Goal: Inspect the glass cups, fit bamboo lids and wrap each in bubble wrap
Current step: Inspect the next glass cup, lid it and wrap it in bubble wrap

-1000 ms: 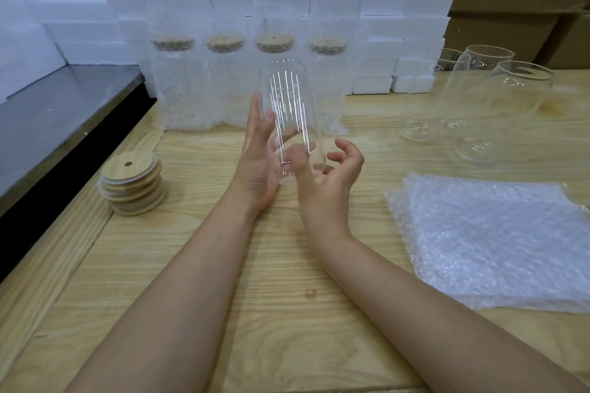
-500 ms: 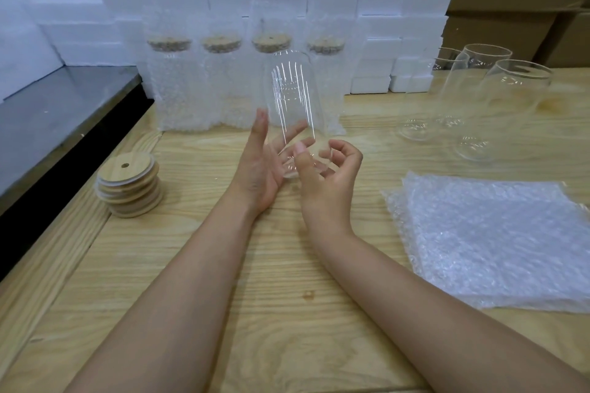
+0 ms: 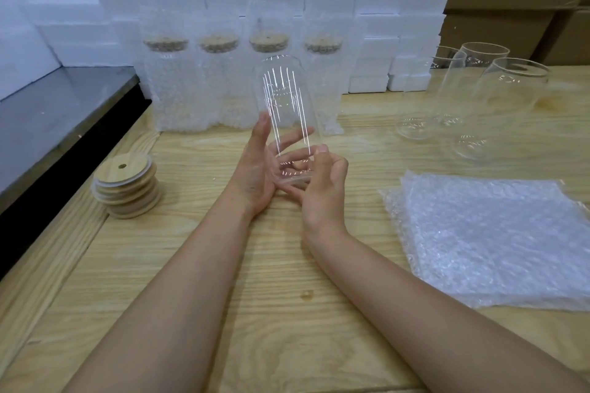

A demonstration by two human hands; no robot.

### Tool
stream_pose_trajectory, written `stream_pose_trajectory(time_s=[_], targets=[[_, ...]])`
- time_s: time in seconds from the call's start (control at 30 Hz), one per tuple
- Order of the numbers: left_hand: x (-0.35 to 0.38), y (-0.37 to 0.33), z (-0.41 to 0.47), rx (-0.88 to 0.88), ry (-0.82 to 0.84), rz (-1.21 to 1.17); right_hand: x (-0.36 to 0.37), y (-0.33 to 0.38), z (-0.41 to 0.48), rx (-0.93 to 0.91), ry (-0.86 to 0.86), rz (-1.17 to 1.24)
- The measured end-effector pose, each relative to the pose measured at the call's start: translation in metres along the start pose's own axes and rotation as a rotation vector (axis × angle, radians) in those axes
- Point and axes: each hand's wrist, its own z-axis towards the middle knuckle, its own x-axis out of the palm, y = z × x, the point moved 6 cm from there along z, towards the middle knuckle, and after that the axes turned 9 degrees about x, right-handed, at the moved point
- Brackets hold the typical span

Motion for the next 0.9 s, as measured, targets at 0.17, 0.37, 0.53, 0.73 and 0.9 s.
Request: stream_pose_trajectory(time_s=[0.17, 0.37, 0.53, 0.73, 0.9], targets=[[-0.011, 0.002, -0.001, 0.018, -0.114, 0.065, -0.003, 0.011, -0.007, -0.162, -0.077, -0.228], [-0.011, 0.005, 0.001, 0.025, -0.128, 0.078, 0.004, 0.017, -0.013, -0.258, -0.082, -0.386], [-0.004, 0.005, 0.003, 0.005, -0.095, -0.038, 0.000, 0.014, -0.008, -0.241, -0.074, -0.342], [-0.003, 0.005, 0.005, -0.018, -0.100, -0.075, -0.002, 0.018, -0.011, -0.227, -0.019, -0.139], [-0.001, 0.005, 0.003, -0.045, -0.074, -0.113, -0.001, 0.011, -0.009, -0.118, 0.031, -0.024]])
